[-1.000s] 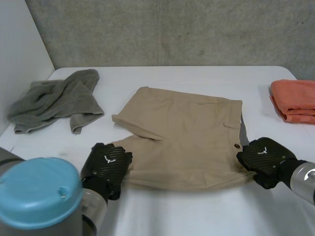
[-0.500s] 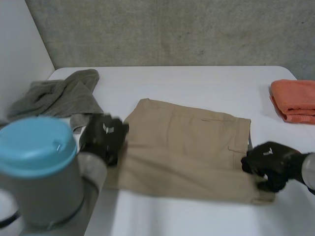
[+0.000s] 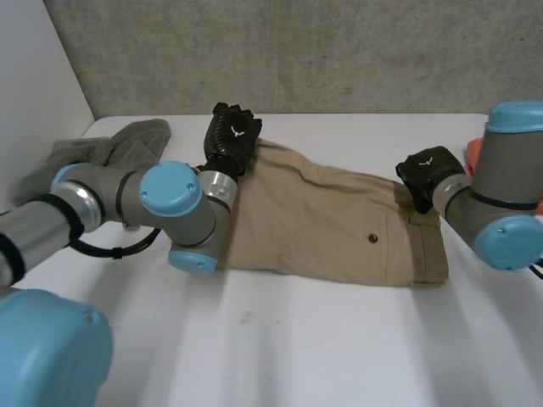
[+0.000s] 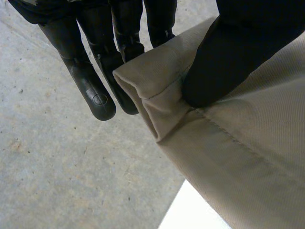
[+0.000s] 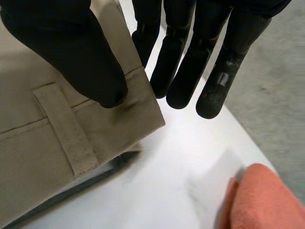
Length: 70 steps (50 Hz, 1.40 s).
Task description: Fold the laundry.
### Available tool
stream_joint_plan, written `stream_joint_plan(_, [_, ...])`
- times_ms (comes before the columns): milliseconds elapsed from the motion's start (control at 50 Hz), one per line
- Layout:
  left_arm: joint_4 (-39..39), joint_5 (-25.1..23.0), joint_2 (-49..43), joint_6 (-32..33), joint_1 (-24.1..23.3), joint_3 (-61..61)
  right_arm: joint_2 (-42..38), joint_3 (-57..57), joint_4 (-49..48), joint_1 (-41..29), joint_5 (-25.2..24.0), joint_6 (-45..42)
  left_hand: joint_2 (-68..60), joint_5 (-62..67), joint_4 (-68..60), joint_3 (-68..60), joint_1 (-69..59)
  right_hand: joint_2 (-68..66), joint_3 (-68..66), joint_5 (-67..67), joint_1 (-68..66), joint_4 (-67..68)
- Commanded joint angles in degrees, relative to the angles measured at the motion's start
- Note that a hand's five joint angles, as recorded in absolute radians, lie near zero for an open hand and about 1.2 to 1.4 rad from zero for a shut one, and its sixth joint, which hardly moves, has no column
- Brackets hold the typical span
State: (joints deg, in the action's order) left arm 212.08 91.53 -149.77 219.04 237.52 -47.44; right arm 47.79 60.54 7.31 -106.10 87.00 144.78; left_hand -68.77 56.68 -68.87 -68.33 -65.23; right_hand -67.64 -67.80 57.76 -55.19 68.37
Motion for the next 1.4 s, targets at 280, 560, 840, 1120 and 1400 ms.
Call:
stream_joint_plan(280, [2.02,-0.39,-0.45,-1.69,0.32,3.07,-1.67,-3.69,-13.37,-2.18,10.03,-1.35,58.77,-56.68,58.87,58.33,55.23,57.64,57.80,-57.76,45.19,-58.37])
stream_joint_plan(560, [-2.43,-0.21,31.88,-21.52,-0.04,-32.24,20.84,22.23,-2.83,2.64,-2.96,9.81,58.77,-56.68,58.87,58.33,55.23,57.64,57.80,-57.76,45.19,-58.37])
stream_joint_plan(840, [-9.93,-0.22,39.30,-32.63,0.58,-48.53,18.32,35.78,-13.09,6.61,-9.83,16.94,58.77,-56.68,58.87,58.33,55.23,49.82,49.99,-49.94,37.38,-50.56])
stream_joint_plan(1120, [-9.66,-0.13,38.94,-33.07,1.63,-49.50,10.04,33.50,-21.72,6.78,-9.30,11.05,58.77,-56.68,58.87,58.33,55.23,-9.03,-8.87,8.91,-21.48,8.30])
stream_joint_plan(1400, [-9.66,0.05,41.40,-33.07,1.55,-50.82,19.35,33.94,-17.77,15.48,-7.37,0.08,58.77,-56.68,58.87,58.33,55.23,-12.36,-12.20,12.24,-24.81,11.63])
